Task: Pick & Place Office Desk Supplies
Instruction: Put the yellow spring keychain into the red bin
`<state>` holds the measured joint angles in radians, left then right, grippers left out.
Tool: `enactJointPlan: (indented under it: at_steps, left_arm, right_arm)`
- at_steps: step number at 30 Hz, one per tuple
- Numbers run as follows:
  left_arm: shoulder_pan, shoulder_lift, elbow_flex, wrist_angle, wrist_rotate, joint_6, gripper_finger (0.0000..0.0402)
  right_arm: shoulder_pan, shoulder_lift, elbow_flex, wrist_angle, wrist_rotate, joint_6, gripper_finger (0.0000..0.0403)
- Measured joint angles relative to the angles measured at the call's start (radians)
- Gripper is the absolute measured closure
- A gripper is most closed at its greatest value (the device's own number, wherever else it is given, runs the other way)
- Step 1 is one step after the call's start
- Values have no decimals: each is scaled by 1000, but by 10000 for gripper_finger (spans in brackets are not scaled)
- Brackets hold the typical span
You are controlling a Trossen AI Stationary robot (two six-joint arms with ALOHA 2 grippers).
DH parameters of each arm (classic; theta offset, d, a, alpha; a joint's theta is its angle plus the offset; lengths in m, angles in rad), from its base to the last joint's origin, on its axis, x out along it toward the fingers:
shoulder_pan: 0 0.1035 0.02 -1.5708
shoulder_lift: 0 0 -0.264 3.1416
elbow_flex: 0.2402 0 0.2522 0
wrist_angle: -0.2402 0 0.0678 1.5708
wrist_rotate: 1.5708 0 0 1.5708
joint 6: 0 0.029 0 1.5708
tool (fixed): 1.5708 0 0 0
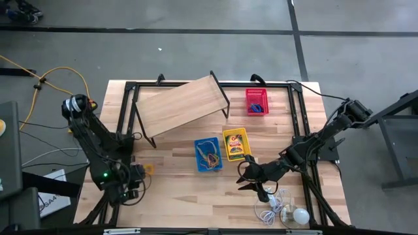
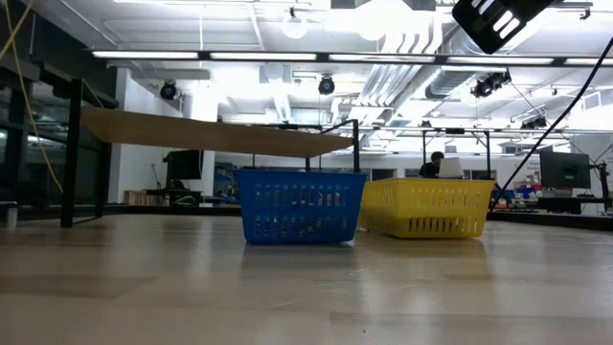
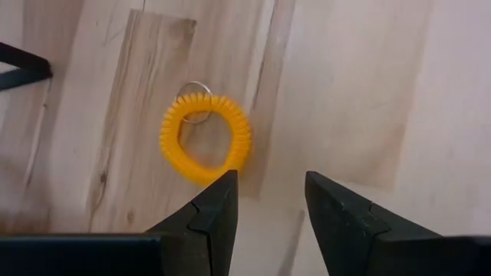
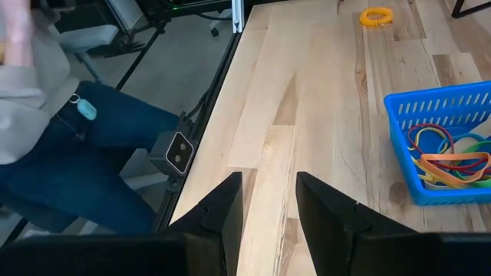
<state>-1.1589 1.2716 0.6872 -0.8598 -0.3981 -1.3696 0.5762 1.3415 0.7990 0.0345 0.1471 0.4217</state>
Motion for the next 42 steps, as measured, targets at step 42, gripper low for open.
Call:
enactJointPlan:
  at_steps: [42]
  left_arm:
    - [179, 58, -99, 182, 114, 123, 336]
  right_arm:
    - [0, 0, 0, 0, 0, 0, 292]
